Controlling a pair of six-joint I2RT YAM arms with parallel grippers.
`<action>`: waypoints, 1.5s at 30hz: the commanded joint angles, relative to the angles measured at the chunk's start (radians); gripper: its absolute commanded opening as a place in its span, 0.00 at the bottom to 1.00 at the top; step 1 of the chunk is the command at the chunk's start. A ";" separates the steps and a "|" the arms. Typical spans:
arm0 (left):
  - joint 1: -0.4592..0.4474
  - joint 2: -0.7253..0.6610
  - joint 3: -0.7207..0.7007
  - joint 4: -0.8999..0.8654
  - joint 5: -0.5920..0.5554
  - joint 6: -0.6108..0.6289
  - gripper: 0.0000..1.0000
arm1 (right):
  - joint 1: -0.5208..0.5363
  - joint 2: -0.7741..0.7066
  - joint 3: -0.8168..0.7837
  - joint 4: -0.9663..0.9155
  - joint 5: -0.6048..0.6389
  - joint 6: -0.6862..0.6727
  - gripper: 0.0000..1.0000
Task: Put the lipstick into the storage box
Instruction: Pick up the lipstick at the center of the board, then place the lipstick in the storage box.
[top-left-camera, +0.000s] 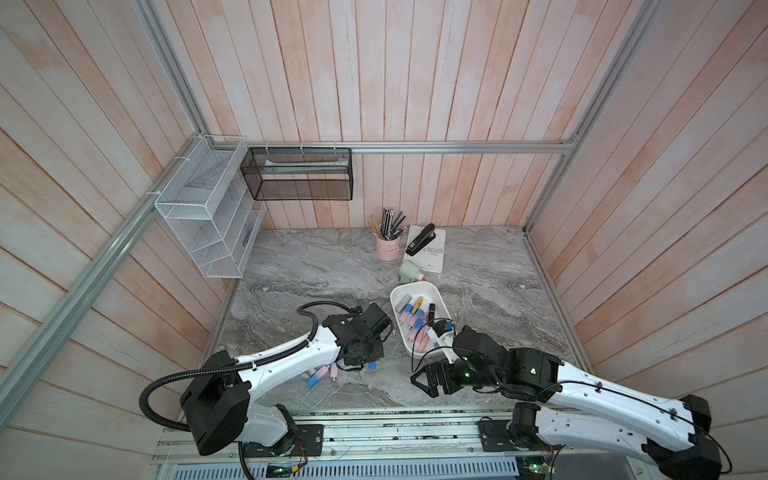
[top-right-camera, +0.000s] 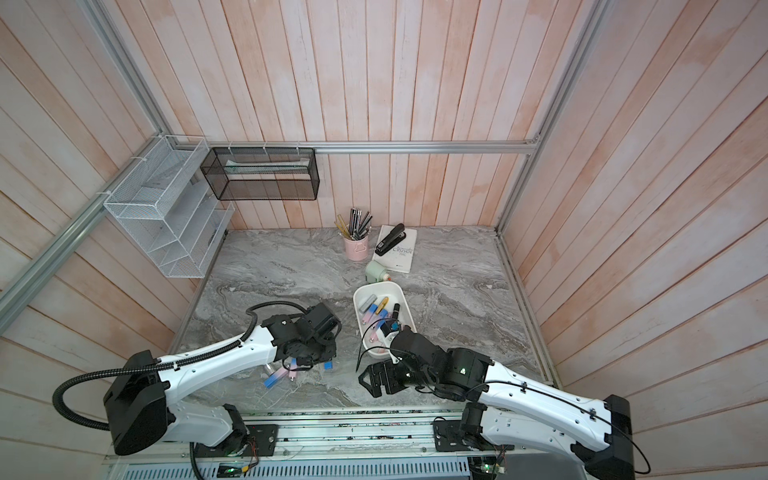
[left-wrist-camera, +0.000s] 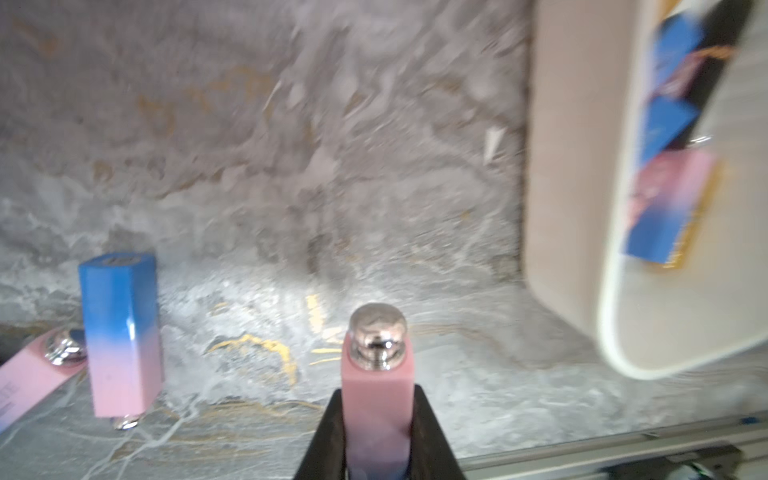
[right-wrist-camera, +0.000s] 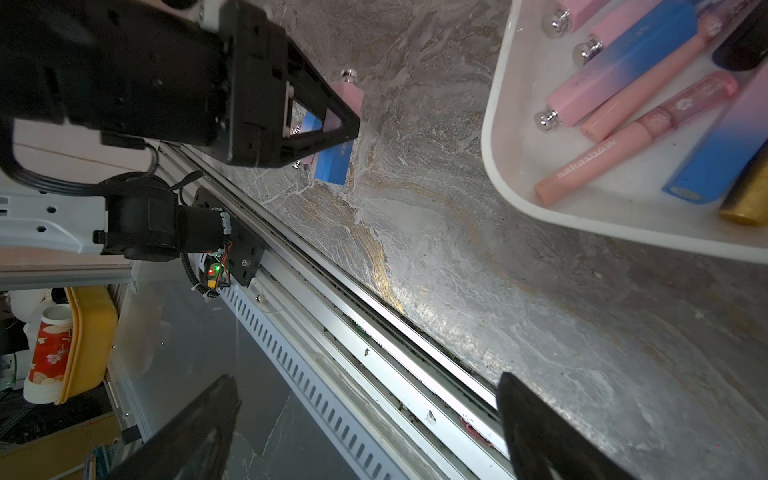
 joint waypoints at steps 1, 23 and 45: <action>-0.001 0.057 0.141 -0.057 -0.050 0.078 0.24 | 0.000 -0.033 -0.025 -0.052 0.055 0.023 0.98; -0.004 0.679 0.831 -0.067 0.095 0.324 0.57 | -0.010 -0.173 -0.025 -0.169 0.183 0.160 0.98; 0.064 -0.190 -0.210 -0.059 -0.152 0.050 0.59 | -0.013 0.043 -0.024 0.030 0.048 0.014 0.98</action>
